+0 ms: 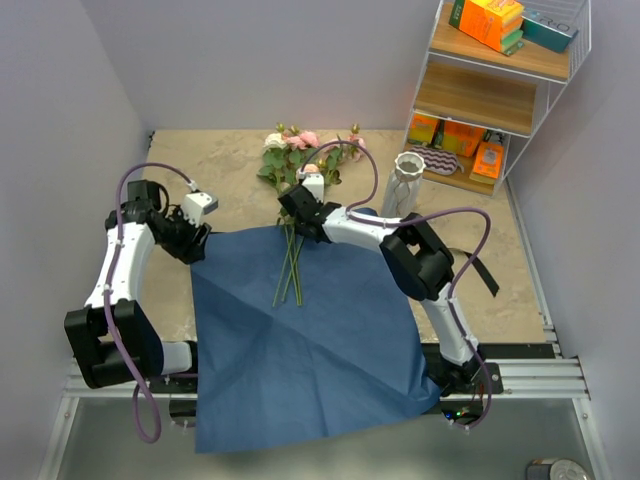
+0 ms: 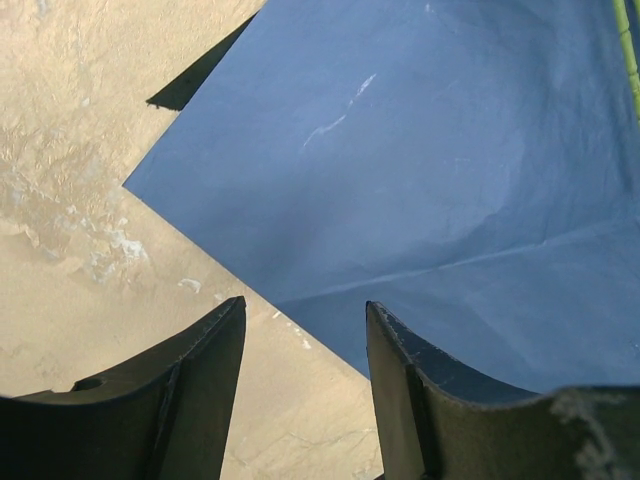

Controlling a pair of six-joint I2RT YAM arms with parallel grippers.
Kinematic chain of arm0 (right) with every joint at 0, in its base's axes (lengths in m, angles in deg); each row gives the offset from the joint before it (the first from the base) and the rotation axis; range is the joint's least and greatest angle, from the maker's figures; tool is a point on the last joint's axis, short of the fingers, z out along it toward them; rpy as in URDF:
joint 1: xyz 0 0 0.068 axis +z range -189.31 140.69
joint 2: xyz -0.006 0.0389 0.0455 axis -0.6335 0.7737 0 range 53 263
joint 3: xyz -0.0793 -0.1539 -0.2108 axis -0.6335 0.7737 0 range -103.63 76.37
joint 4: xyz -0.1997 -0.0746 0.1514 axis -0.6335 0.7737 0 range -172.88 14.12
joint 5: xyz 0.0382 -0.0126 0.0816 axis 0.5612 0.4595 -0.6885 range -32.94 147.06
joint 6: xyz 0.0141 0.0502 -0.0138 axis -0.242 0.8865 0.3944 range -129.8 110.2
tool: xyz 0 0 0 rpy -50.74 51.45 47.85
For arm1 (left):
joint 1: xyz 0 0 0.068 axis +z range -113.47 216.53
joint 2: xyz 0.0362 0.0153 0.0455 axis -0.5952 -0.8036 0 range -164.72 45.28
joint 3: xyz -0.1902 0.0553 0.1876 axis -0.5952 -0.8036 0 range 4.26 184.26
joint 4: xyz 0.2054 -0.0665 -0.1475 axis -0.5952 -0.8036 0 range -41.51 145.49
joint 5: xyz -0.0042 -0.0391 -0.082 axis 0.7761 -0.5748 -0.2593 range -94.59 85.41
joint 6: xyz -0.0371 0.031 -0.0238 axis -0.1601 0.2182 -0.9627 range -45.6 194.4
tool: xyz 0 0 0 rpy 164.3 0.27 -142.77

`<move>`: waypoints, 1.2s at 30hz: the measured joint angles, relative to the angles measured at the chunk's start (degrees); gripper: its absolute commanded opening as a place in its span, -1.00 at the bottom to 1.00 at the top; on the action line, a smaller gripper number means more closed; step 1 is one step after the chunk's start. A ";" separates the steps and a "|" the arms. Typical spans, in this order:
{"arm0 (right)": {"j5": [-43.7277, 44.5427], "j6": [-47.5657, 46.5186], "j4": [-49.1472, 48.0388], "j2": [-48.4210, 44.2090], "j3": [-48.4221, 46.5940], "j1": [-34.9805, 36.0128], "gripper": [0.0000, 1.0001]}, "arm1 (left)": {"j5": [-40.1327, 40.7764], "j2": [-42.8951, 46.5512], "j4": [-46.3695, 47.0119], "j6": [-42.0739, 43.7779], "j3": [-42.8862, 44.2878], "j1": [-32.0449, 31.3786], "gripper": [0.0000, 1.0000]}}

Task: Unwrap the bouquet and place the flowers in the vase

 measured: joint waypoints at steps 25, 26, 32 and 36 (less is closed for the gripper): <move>2.32 -2.91 3.45 -8.83 1.73 -0.76 -1.00 | -3.21 0.00 -1.36 2.93 -0.02 3.45 0.07; 2.60 -3.34 3.45 -11.04 1.73 -0.76 -1.00 | -3.34 -0.02 -1.38 3.10 -0.02 3.61 0.07; 4.39 -7.21 3.23 -21.51 -1.40 -0.74 -1.00 | -4.20 -0.07 -1.44 3.19 -0.02 4.85 0.06; 5.88 -12.76 -1.46 -28.11 1.18 -0.17 -1.00 | -4.74 -0.57 -1.46 3.19 0.00 5.20 0.05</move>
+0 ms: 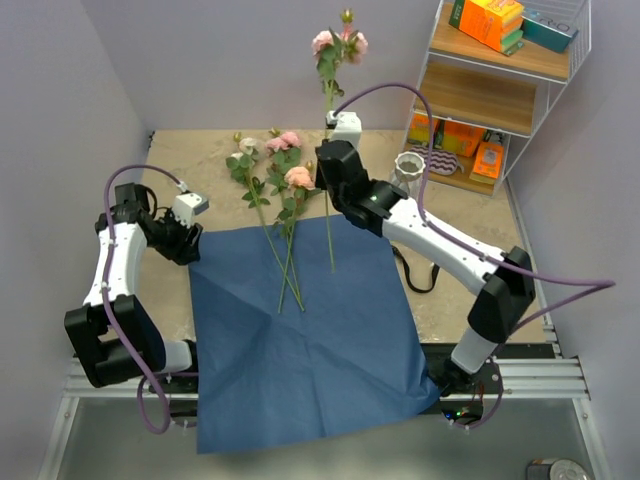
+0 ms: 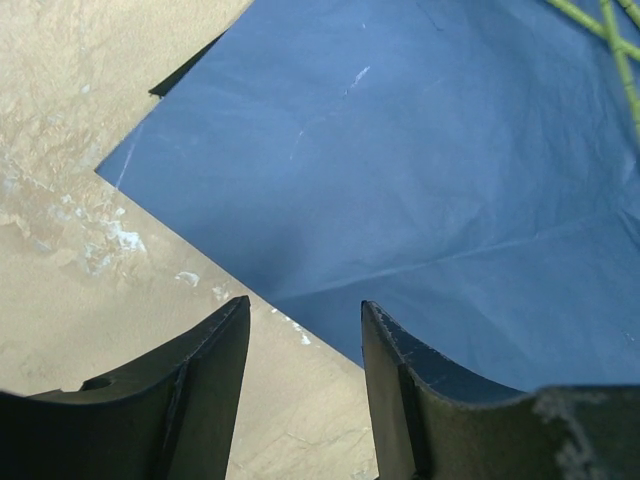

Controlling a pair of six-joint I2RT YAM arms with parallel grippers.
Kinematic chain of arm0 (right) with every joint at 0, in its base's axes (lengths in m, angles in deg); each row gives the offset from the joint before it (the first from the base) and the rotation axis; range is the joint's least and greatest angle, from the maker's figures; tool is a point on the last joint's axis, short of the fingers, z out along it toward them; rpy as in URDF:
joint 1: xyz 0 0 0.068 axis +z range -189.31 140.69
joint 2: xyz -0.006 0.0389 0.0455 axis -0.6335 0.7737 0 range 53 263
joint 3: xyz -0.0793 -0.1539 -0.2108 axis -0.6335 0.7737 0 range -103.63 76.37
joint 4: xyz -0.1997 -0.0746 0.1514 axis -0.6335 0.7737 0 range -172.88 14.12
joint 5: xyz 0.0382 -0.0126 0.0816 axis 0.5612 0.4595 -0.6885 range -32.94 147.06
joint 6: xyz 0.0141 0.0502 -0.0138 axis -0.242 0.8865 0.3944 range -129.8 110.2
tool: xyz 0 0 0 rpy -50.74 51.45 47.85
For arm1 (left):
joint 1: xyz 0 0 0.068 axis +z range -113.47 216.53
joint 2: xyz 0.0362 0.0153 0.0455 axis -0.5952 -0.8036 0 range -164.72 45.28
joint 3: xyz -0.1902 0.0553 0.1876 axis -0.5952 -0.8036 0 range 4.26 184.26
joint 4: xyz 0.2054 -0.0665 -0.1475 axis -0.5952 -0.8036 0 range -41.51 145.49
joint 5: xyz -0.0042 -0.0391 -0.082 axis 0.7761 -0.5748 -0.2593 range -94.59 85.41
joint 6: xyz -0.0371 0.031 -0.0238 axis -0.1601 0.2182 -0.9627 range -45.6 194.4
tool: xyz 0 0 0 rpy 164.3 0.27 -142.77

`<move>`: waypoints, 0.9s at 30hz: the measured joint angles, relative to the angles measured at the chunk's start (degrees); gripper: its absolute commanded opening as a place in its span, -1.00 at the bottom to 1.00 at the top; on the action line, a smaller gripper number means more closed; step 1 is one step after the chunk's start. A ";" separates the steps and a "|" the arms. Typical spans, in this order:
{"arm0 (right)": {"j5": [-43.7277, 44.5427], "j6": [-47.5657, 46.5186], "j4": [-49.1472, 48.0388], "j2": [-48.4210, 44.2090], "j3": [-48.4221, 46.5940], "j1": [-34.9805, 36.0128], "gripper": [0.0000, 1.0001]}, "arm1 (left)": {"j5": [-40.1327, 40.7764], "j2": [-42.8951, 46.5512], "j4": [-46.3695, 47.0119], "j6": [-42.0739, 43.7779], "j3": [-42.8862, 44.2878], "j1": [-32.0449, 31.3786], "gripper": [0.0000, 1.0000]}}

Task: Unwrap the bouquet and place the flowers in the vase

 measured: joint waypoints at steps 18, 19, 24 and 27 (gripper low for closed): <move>7.17 -54.07 -65.13 -9.14 10.25 -6.21 -1.00 | -2.58 -3.13 -1.97 0.98 1.03 0.90 0.04; 7.41 -55.67 -68.52 -8.96 9.84 -7.96 -1.00 | -2.67 -3.23 -2.05 1.09 1.14 0.94 0.04; 8.24 -58.36 -76.94 -8.04 8.79 -14.16 -1.00 | -3.32 -3.58 -2.86 2.12 1.51 1.46 0.04; 8.09 -58.36 -78.75 -7.10 8.57 -16.48 -1.00 | -3.96 -4.07 -3.58 2.67 2.05 1.64 0.04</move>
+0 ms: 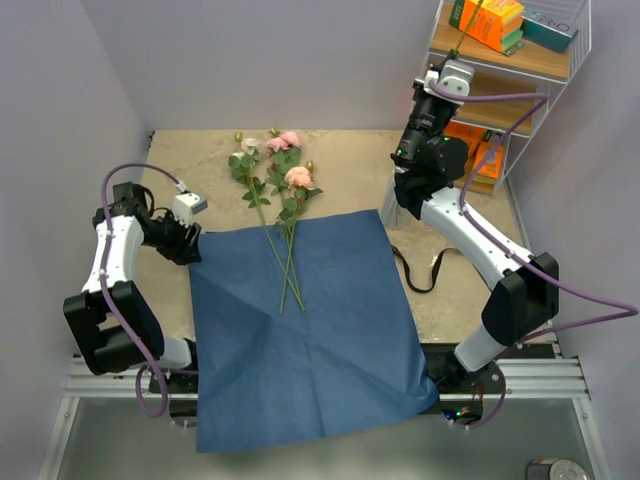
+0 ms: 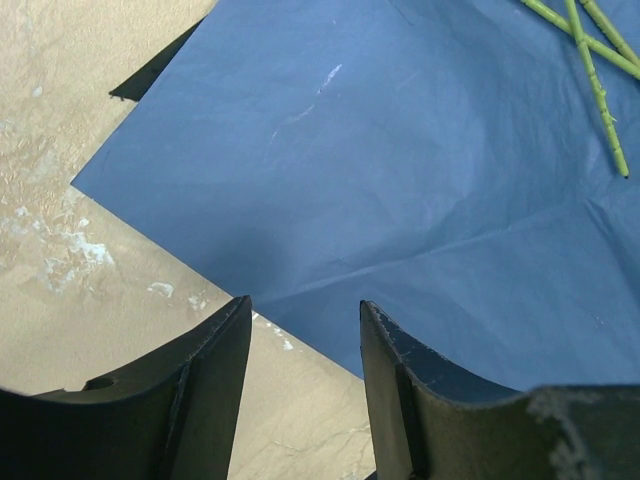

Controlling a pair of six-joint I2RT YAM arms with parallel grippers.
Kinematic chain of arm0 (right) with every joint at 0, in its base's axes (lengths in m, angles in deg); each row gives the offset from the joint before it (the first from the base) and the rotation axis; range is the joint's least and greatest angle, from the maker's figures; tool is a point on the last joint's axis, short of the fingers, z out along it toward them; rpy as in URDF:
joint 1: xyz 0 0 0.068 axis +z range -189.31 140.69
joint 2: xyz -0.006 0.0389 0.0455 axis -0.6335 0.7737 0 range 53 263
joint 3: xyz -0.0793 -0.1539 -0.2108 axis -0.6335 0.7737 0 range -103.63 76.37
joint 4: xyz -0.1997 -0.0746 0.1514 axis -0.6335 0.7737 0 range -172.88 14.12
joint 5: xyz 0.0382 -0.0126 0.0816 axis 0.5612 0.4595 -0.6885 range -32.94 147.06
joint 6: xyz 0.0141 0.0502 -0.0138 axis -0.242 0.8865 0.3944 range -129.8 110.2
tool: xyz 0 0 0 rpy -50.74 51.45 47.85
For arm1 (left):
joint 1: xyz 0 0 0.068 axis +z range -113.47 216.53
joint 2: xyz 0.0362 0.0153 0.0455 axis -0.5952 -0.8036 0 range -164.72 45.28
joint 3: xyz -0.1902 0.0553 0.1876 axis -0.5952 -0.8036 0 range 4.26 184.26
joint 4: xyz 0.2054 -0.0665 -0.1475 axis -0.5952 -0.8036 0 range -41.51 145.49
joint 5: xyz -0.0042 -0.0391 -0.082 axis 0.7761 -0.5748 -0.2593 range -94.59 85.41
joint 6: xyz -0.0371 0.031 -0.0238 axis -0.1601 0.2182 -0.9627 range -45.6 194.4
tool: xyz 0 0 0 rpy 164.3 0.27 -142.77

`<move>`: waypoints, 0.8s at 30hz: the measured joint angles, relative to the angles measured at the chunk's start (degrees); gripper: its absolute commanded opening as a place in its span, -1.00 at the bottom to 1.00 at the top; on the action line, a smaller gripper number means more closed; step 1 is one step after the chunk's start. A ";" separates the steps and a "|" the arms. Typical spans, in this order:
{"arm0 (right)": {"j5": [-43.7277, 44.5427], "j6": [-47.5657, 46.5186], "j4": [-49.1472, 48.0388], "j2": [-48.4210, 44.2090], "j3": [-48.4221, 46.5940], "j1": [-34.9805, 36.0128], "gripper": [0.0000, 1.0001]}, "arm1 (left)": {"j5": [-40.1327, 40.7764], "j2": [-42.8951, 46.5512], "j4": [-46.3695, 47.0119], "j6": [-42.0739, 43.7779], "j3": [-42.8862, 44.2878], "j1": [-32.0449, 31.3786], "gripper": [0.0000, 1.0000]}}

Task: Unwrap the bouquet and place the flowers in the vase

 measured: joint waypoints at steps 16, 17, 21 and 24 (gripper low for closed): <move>-0.31 4.94 -5.09 4.76 3.13 -6.03 -1.00 | -1.05 -0.46 -2.97 1.66 2.75 0.42 0.04; -0.31 5.11 -5.68 5.31 3.43 -6.08 -1.00 | -1.05 -0.46 -3.17 1.79 2.84 0.42 0.04; 0.00 6.64 -7.15 7.02 5.70 -6.08 -1.00 | -1.03 -0.44 -3.80 2.23 2.91 0.59 0.04; 0.22 7.82 -7.34 7.30 8.20 -6.08 -1.00 | -1.03 -0.44 -3.93 2.25 2.91 0.87 0.04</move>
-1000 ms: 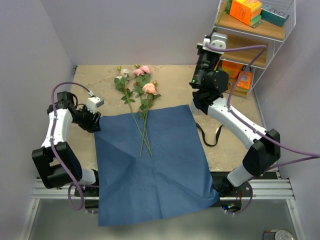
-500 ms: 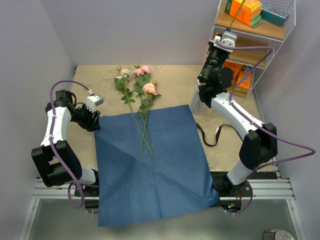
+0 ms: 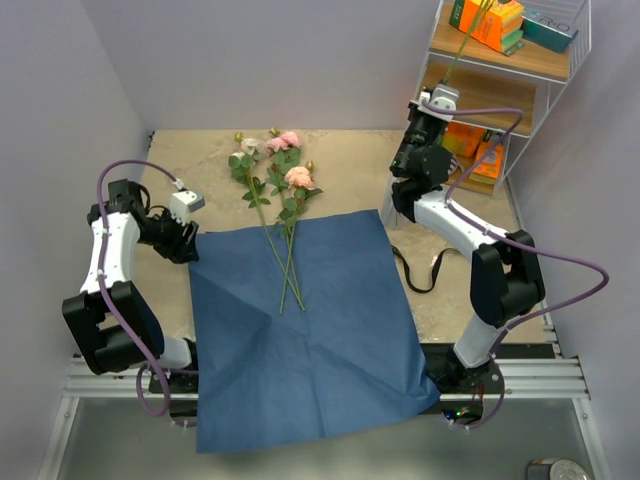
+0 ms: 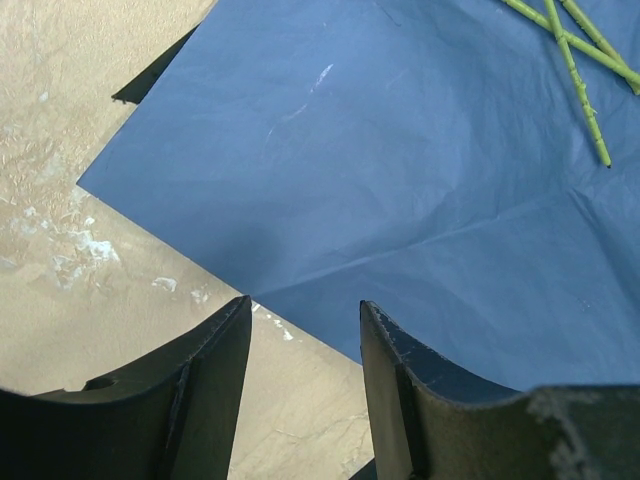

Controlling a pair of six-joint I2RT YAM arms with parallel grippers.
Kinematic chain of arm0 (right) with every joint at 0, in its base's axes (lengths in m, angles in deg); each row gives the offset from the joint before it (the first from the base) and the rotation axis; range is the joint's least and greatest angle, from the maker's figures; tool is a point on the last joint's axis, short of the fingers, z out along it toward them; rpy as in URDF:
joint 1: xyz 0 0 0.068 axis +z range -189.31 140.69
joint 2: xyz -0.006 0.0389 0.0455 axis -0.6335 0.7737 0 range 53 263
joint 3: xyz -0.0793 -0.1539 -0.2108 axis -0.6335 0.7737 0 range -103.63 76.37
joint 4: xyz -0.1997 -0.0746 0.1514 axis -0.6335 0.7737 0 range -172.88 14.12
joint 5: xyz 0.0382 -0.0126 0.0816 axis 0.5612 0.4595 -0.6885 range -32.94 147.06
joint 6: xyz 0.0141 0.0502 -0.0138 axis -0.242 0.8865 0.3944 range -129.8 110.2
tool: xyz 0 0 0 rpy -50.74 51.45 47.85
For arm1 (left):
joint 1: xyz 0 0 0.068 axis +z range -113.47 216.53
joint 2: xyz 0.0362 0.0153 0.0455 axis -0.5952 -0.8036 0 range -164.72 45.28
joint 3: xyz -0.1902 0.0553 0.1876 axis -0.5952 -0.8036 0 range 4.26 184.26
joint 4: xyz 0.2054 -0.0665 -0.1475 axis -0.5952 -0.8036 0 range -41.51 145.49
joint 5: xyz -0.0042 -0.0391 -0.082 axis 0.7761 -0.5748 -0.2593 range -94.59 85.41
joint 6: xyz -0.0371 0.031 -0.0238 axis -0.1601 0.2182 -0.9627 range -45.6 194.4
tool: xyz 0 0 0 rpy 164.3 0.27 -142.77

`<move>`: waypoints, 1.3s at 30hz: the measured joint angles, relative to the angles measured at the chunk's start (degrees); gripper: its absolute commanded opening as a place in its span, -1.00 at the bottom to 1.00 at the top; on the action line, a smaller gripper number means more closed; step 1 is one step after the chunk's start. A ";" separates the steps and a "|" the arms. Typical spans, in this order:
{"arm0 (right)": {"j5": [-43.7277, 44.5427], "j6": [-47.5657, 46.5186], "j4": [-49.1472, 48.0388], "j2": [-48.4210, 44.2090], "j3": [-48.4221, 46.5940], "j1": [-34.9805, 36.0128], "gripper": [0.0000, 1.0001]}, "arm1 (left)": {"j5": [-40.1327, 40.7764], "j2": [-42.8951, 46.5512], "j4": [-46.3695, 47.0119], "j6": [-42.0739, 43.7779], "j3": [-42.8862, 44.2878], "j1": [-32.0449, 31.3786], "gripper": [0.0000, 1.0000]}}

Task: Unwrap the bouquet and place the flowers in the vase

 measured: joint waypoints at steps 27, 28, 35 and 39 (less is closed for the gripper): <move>4.46 9.27 18.29 -24.24 22.14 10.64 0.40 | -2.45 2.93 -1.90 0.20 0.09 0.26 0.04; 4.87 11.08 21.62 -25.79 22.21 11.80 0.40 | -2.62 3.17 -2.05 0.22 0.09 0.26 0.04; 10.38 22.86 38.88 -30.01 26.71 28.59 0.42 | -3.39 4.52 -2.45 1.01 0.09 0.26 0.04; 13.35 33.88 50.93 -27.41 29.97 37.64 0.42 | -3.50 4.74 -2.47 1.03 0.09 0.28 0.04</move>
